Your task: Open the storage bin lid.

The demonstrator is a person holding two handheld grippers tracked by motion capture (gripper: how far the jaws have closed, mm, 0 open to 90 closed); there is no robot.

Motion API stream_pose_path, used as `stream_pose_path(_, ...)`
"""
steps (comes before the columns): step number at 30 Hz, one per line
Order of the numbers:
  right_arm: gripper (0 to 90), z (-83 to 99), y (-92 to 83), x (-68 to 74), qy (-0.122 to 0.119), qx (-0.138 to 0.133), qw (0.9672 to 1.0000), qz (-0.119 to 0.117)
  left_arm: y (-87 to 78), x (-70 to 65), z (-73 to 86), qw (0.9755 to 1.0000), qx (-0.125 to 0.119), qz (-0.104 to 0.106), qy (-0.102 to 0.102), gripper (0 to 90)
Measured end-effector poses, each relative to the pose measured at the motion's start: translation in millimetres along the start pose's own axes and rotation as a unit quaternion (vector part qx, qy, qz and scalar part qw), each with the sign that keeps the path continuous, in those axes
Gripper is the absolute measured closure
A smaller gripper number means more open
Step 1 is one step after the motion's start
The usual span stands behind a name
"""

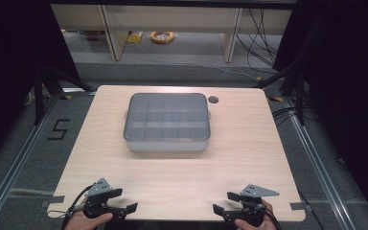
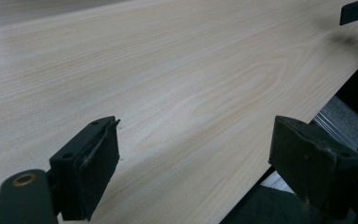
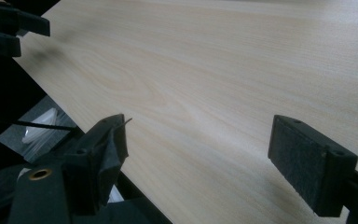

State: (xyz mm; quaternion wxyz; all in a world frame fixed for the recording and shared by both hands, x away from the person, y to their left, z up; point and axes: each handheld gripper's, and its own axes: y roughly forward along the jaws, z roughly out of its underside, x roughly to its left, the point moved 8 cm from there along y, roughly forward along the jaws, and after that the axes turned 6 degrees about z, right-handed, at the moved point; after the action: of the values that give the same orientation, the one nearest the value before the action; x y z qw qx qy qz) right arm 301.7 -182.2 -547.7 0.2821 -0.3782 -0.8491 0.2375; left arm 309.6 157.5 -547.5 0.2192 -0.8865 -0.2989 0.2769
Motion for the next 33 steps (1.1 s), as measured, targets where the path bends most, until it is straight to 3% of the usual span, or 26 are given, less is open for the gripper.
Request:
stream_pose_path(1,20.3,-0.6,-0.7,-1.8,-0.002,-0.002,1.0000,0.007,0.0,-0.1,-0.2,1.0000,-0.001,0.000,0.000,15.1)
stream_pose_path(2,20.3,-0.8,-0.4,1.2,0.015,-0.008,0.9999,0.001,0.1,-0.3,-0.3,1.0000,-0.001,0.000,0.000,15.1)
stream_pose_path(4,20.3,-1.6,-0.9,-1.9,0.006,-0.008,0.9999,0.003,0.4,-0.5,-0.5,1.0000,-0.001,0.001,0.000,15.1)
stream_pose_path(5,20.3,-0.6,-1.9,2.1,0.030,0.000,0.9996,-0.004,0.4,-0.6,-0.6,1.0000,-0.002,0.001,0.001,15.1)
stream_pose_path(7,20.3,-3.2,-1.0,-4.0,0.002,-0.016,0.9998,0.010,0.3,-0.4,-1.0,1.0000,-0.004,0.000,0.000,15.2)
stream_pose_path(12,20.3,-5.1,-1.4,-3.4,0.009,-0.021,0.9997,0.004,-0.6,0.5,-2.1,1.0000,-0.006,0.000,-0.002,15.1)
stream_pose_path(14,20.3,-5.7,-2.4,0.3,0.035,-0.018,0.9992,-0.008,-0.3,0.2,-2.6,1.0000,-0.007,0.000,-0.006,15.1)
stream_pose_path(15,20.3,-6.6,-1.5,-1.7,0.030,-0.023,0.9993,-0.003,-0.3,0.2,-2.6,1.0000,-0.007,0.000,-0.006,15.1)
stream_pose_path(16,20.3,-6.9,-3.0,1.4,0.054,-0.017,0.9983,-0.010,0.3,-0.2,-3.3,0.9999,-0.009,0.003,-0.005,15.1)
stream_pose_path(17,20.4,-8.3,-2.2,-2.5,0.036,-0.023,0.9991,-0.004,0.1,0.2,-4.0,1.0000,-0.008,0.004,-0.003,15.1)
stream_pose_path(20,20.7,-12.8,-1.4,-5.2,0.024,-0.038,0.9990,-0.006,0.6,0.7,-5.7,0.9999,-0.010,0.003,-0.009,15.1)
stream_pose_path(21,20.7,-16.2,0.0,-4.1,0.031,-0.045,0.9983,-0.017,1.7,1.3,-6.1,0.9999,-0.010,0.005,-0.011,15.1)
stream_pose_path(25,21.0,-21.0,0.5,-6.9,0.046,-0.046,0.9978,-0.016,3.8,1.5,-8.9,0.9995,-0.015,0.012,-0.027,15.2)
stream_pose_path(26,21.1,-22.0,0.4,-5.7,0.062,-0.043,0.9969,-0.021,4.4,1.5,-10.3,0.9994,-0.018,0.012,-0.027,15.2)
stream_pose_path(27,21.1,-24.6,1.7,-8.4,0.057,-0.054,0.9967,-0.024,4.6,1.6,-11.4,0.9995,-0.018,0.011,-0.025,15.2)
stream_pose_path(28,21.2,-25.6,1.0,-6.9,0.075,-0.049,0.9956,-0.026,4.7,1.5,-12.5,0.9994,-0.019,0.012,-0.026,15.1)
stream_pose_path(29,21.3,-27.4,2.9,-11.4,0.061,-0.054,0.9964,-0.022,4.7,1.5,-12.5,0.9994,-0.019,0.012,-0.026,15.1)
stream_pose_path(33,21.3,-33.1,4.5,-12.8,0.077,-0.052,0.9954,-0.022,5.4,3.6,-15.3,0.9992,-0.021,0.016,-0.031,15.2)
